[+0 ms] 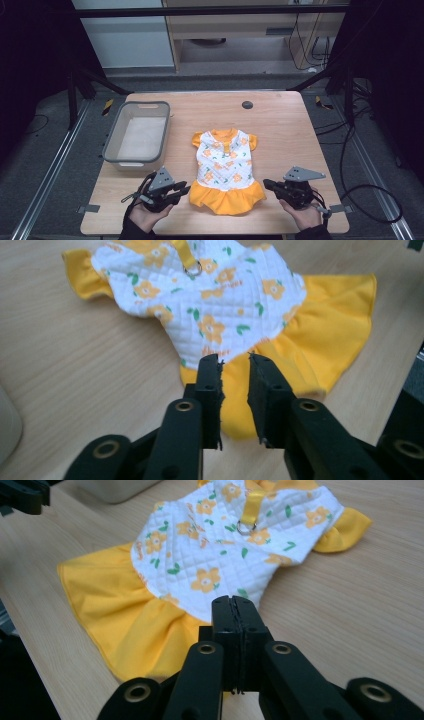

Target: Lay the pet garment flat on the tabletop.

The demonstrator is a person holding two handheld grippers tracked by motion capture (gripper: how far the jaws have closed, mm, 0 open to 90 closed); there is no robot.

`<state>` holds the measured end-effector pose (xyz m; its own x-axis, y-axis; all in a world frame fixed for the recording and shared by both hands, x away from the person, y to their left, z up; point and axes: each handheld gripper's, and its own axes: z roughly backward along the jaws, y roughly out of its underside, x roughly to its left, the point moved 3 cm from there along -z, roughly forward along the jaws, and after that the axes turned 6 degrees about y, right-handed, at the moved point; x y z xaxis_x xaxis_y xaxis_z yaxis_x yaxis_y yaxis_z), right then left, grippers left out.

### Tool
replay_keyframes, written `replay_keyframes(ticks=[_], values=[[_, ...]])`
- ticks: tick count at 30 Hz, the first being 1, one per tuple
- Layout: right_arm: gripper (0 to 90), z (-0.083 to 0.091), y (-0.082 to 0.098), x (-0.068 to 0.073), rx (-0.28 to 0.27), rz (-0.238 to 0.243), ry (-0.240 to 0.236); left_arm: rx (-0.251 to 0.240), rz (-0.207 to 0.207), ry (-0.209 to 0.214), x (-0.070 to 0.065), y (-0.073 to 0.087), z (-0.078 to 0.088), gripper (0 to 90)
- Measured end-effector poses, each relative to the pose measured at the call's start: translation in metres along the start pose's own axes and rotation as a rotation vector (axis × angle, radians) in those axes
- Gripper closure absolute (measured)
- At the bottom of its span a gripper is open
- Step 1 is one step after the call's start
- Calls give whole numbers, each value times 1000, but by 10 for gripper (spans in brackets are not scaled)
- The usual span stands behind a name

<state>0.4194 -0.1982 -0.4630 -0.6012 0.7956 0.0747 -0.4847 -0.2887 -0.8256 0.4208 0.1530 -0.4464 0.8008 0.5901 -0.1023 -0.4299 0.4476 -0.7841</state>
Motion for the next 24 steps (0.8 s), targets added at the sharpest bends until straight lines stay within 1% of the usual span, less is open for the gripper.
replay_keyframes(ticks=[1,2,3,4,5,6,7,9,10,12,13,14,15,16,18,20,22,23,24], values=[[900,-11,-4,-1,-2,-3,-12,26,-3,-2,0,-6,-16,820],[900,-11,-4,-1,-2,-3,-12,26,-3,-2,0,-6,-16,833],[900,-22,-6,0,5,3,-23,49,-3,-3,0,-7,-30,840],[900,-26,-6,0,10,4,-23,49,-3,-3,0,-7,-30,846],[900,-26,-6,0,10,4,-23,65,-7,-1,-1,-6,-40,846],[900,-39,-4,2,26,1,-34,94,-17,-9,-1,-3,-52,849],[900,-43,-3,3,34,3,-32,115,-14,-6,0,1,-59,850],[900,-53,2,6,66,27,-27,142,-12,-8,1,10,-66,850],[899,-58,6,8,90,37,-19,158,-13,-7,1,14,-68,850],[893,-62,12,9,115,54,-13,173,-11,-6,1,21,-69,852],[890,-63,14,9,125,62,-6,182,-8,-7,1,26,-69,854],[890,-63,14,9,125,62,-6,182,-8,-7,1,26,-69,854],[890,-64,21,8,142,65,2,188,-15,-6,0,29,-68,854],[890,-64,21,8,142,65,2,188,-15,-6,0,29,-68,854],[895,-60,27,8,161,71,2,191,-23,-5,-2,31,-66,851],[897,-59,28,8,164,74,3,194,-25,-1,-3,32,-66,850],[899,-57,31,7,175,72,2,195,-26,-6,-5,34,-64,851],[900,-54,33,8,183,92,5,200,-29,-4,-6,35,-62,851],[900,-53,33,8,189,92,4,202,-33,-9,-8,36,-62,851]])
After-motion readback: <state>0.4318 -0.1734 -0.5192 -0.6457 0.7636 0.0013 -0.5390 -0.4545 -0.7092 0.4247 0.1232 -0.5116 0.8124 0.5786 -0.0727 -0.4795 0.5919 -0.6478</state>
